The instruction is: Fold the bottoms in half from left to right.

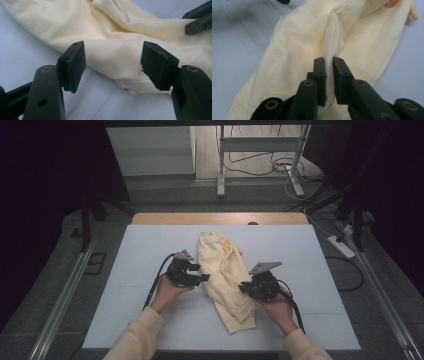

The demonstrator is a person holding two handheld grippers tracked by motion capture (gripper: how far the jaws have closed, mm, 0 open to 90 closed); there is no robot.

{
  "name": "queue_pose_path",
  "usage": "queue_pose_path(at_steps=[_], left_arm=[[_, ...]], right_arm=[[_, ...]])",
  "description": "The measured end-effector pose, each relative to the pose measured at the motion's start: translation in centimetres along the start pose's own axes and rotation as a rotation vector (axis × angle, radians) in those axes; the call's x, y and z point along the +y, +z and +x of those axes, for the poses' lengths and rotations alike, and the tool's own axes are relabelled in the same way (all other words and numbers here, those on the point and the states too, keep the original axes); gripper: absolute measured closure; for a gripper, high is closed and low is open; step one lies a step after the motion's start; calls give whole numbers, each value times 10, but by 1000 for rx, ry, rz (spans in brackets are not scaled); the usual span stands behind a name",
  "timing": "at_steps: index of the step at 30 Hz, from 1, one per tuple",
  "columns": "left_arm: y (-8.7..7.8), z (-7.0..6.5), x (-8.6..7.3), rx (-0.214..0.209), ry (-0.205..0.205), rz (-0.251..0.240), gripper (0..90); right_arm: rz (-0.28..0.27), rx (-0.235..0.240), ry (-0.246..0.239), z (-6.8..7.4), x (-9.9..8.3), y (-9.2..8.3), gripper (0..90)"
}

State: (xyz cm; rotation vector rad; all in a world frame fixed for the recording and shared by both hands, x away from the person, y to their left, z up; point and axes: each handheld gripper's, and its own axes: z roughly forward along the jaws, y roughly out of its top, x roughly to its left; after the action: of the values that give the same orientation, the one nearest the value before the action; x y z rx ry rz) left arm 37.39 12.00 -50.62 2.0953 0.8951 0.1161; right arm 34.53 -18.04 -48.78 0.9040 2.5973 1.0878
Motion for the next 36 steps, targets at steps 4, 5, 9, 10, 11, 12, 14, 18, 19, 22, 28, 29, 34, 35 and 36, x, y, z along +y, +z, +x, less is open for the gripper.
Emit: queue_pose_path(at_steps=[4, 5, 9, 10, 11, 12, 14, 18, 19, 22, 28, 29, 34, 35, 36], left_arm=[[-1, -2, -2, -2, 3, 1, 356], [-1, -2, -3, 1, 7, 1, 356], [-1, -3, -4, -2, 7, -1, 355], [-1, -2, -4, -5, 3, -3, 355], [-1, -2, -4, -8, -1, -7, 355], [-1, -2, -4, -8, -2, -7, 355], [-1, -2, -5, -7, -4, -11, 355], [-2, -2, -4, -5, -3, -18, 353], [-2, -3, -4, -5, -2, -17, 353], [-3, -2, -4, 0, -1, -17, 352], [-4, -3, -5, 5, -2, -24, 353], [-5, -3, -5, 6, 1, -24, 353], [-4, -2, -5, 7, -2, -22, 352], [-4, -2, -5, 7, -3, -21, 351], [-4, -2, -5, 7, -2, -20, 350]], right_arm=[[6, -8, -3, 1, -2, -1, 838], [4, -12, -7, 0, -2, -1, 840], [-3, -29, -9, 1, -5, -7, 844], [-4, -35, -14, 2, -5, -9, 844], [-6, -42, -19, 2, -7, -11, 849], [-9, -47, -22, 3, -8, -14, 850], [-20, -53, -11, 2, -11, -19, 850], [2, -61, 11, 0, -19, -22, 851], [7, -59, 19, 0, -22, -21, 851], [25, -58, 36, -2, -30, -20, 850], [76, -58, 51, -6, -38, -11, 841], [80, -58, 51, -5, -39, -10, 840], [80, -61, 49, -5, -39, -10, 815], [79, -63, 50, -6, -39, -10, 803], [77, -64, 50, -6, -39, -11, 782]])
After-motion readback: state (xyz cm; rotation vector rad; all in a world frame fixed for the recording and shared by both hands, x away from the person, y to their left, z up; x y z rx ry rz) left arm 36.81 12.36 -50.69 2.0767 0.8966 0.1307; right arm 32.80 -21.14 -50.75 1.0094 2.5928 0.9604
